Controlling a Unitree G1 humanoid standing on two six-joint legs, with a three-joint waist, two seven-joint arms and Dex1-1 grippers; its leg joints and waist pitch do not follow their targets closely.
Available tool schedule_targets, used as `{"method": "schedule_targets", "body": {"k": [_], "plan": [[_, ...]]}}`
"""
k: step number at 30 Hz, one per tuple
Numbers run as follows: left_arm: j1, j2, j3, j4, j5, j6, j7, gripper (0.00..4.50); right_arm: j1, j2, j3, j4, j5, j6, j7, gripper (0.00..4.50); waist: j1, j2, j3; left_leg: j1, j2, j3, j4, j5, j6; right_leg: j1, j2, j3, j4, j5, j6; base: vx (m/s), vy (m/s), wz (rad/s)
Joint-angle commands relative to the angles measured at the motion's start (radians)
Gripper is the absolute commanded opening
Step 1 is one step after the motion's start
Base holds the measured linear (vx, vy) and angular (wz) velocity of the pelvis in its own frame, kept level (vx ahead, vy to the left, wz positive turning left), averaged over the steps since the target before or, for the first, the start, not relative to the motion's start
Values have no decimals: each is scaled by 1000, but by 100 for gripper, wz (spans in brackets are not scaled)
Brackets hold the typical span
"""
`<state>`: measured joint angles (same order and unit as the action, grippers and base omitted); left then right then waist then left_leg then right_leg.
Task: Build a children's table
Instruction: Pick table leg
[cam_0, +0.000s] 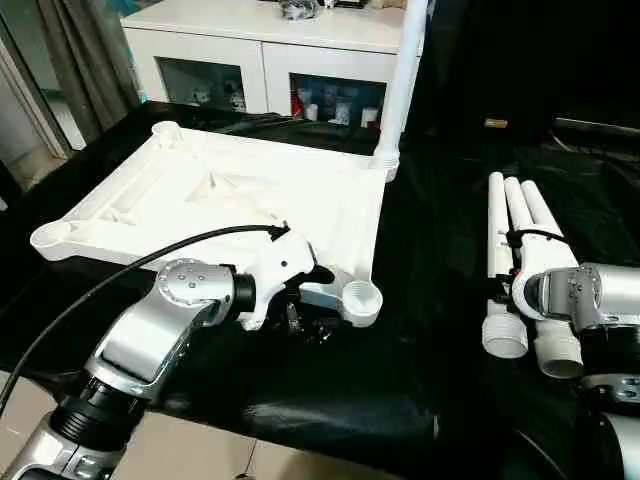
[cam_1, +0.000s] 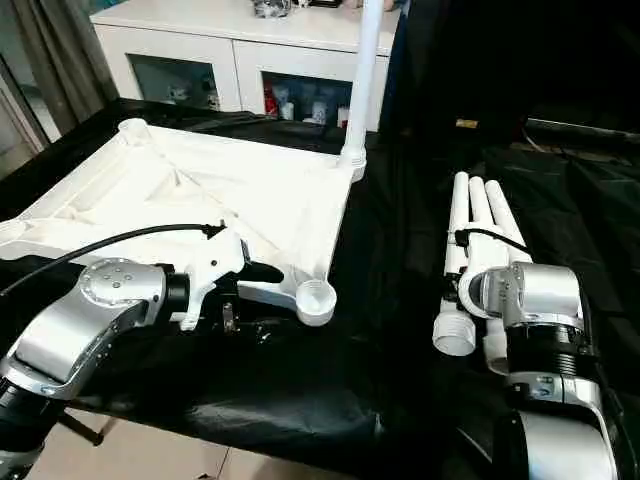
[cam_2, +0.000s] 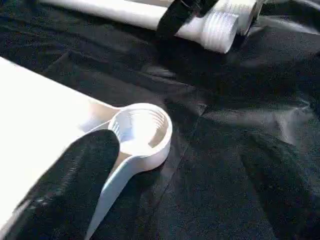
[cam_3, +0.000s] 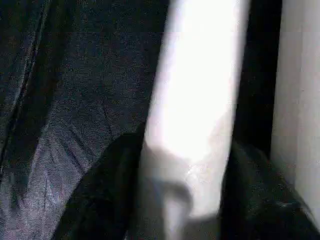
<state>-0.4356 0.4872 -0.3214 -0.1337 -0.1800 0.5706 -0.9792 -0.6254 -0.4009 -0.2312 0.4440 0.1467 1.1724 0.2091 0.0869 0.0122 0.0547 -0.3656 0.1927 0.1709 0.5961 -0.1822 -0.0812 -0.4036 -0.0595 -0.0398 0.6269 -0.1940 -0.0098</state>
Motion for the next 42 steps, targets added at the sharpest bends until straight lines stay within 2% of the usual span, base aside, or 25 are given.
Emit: {"method": "schedule_targets", "body": {"k": [1, 6, 11, 13, 16, 17, 19, 20, 22, 23, 26, 27, 30, 32, 33, 34, 35, 36, 37, 41, 42], "plan": [[-13, 8, -4, -16, -1, 4, -6, 450, 11, 8, -19, 13, 0, 1, -13, 213, 1, -8, -68, 7, 17, 1, -60, -108, -28, 56, -57, 39, -70, -123, -188, 0, 0, 0], [-23, -2, 6, 7, 10, -10, 22, 450, -3, 29, -75, 27, 14, -48, -50, 192, 0, -8, -68, 8, 16, 1, -61, -121, -34, 56, -58, 39, -72, -153, -179, 0, 0, 0], [-55, -57, 53, 74, 8, -45, 90, 450, -11, 76, -161, 3, 72, -216, -71, 189, -1, -8, -71, 5, 15, 2, -59, -119, -33, 58, -59, 40, -70, -127, -179, 0, 0, 0], [-63, -78, 71, 88, -3, -49, 108, 450, -14, 90, -187, -2, 89, -243, -73, 188, 0, -8, -72, 5, 16, 2, -58, -108, -26, 59, -59, 39, -69, -107, -186, 0, 0, 0], [-90, -138, 123, 141, -20, -78, 180, 450, -25, 127, -246, -19, 138, -308, -67, 188, 1, -7, -74, 4, 14, 2, -56, -100, -14, 60, -57, 38, -67, -78, -196, 0, 0, 0], [-116, -180, 169, 179, -48, -70, 232, 450, -30, 161, -289, -55, 203, -381, -20, 188, 1, -9, -74, 4, 14, 4, -55, -105, -7, 60, -59, 39, -67, -74, -200, 0, 0, 0], [-147, -227, 226, 199, -94, -49, 276, 450, -20, 186, -291, -116, 266, -483, 101, 188, 2, -10, -76, 3, 17, 2, -54, -119, 8, 63, -62, 37, -67, -75, -205, 0, 0, 0], [-160, -248, 250, 202, -119, -34, 289, 450, -15, 192, -286, -138, 284, -503, 138, 188, 4, -12, -77, -1, 19, -1, -54, -92, 23, 66, -62, 36, -63, -45, -208, 0, 0, 0], [-173, -270, 276, 203, -148, -13, 300, 450, -10, 200, -283, -166, 310, -508, 175, 188, 5, -11, -75, 2, 19, 1, -53, -79, 37, 61, -59, 36, -63, -35, -218, 0, 0, 0], [-191, -299, 307, 199, -192, 27, 312, 450, 4, 209, -270, -218, 350, -501, 235, 188, 8, -21, -74, 0, 16, 4, -52, -75, 49, 67, -60, 37, -60, -30, -223, 0, 0, 0], [-232, -362, 375, 196, -302, 153, 333, 450, 34, 234, -242, -361, 479, -423, 372, 188, 9, -20, -73, 1, 18, 4, -52, -71, 76, 63, -60, 34, -63, -44, -234, 0, 0, 0], [-241, -381, 395, 195, -341, 183, 339, 450, 41, 239, -231, -394, 514, -391, 402, 187, 11, -22, -73, -1, 19, 3, -52, -68, 79, 63, -61, 34, -64, -51, -233, 0, 0, 0], [-260, -411, 433, 191, -426, 228, 350, 450, 60, 241, -194, -439, 554, -366, 456, 187, 12, -22, -70, 0, 18, 2, -54, -94, 68, 61, -62, 33, -73, -116, -229, 0, 0, 0], [-279, -432, 457, 188, -479, 251, 363, 450, 85, 232, -155, -462, 581, -351, 499, 187, 13, -32, -67, 0, 17, 4, -55, -106, 53, 60, -63, 34, -81, -179, -201, 0, 0, 0], [-282, -434, 460, 188, -484, 253, 364, 450, 89, 230, -148, -465, 580, -351, 504, 187, 15, -30, -66, -1, 18, 3, -56, -107, 50, 60, -63, 34, -80, -189, -195, 0, 0, 0], [-293, -443, 473, 188, -506, 261, 371, 450, 104, 220, -114, -477, 575, -348, 524, 187, 13, -28, -65, -1, 18, 2, -57, -112, 43, 57, -62, 33, -84, -212, -183, 0, 0, 0], [-304, -454, 487, 187, -528, 270, 376, 450, 126, 204, -67, -491, 557, -354, 552, 187, 16, -31, -65, -2, 19, 1, -57, -108, 37, 60, -63, 33, -85, -216, -173, 0, 0, 0], [-308, -459, 491, 186, -536, 273, 378, 450, 134, 197, -47, -496, 548, -358, 563, 187, 17, -30, -65, 0, 20, 0, -58, -109, 35, 57, -63, 34, -86, -217, -169, 0, 0, 0], [-314, -466, 499, 183, -540, 283, 383, 450, 147, 189, -18, -504, 530, -364, 579, 187, 15, -33, -66, -4, 19, 0, -58, -104, 34, 60, -63, 33, -85, -211, -164, 0, 0, 0], [-317, -481, 502, 177, -550, 313, 416, 450, 185, 170, 77, -539, 481, -378, 597, 187, 17, -35, -65, -3, 19, -1, -58, -92, 33, 58, -63, 35, -86, -204, -147, 0, 0, 0], [-317, -481, 502, 177, -550, 313, 416, 450, 185, 170, 77, -539, 481, -378, 597, 187, 18, -35, -65, -3, 20, -2, -58, -91, 33, 58, -64, 35, -85, -203, -146, 0, 0, 0]]}}
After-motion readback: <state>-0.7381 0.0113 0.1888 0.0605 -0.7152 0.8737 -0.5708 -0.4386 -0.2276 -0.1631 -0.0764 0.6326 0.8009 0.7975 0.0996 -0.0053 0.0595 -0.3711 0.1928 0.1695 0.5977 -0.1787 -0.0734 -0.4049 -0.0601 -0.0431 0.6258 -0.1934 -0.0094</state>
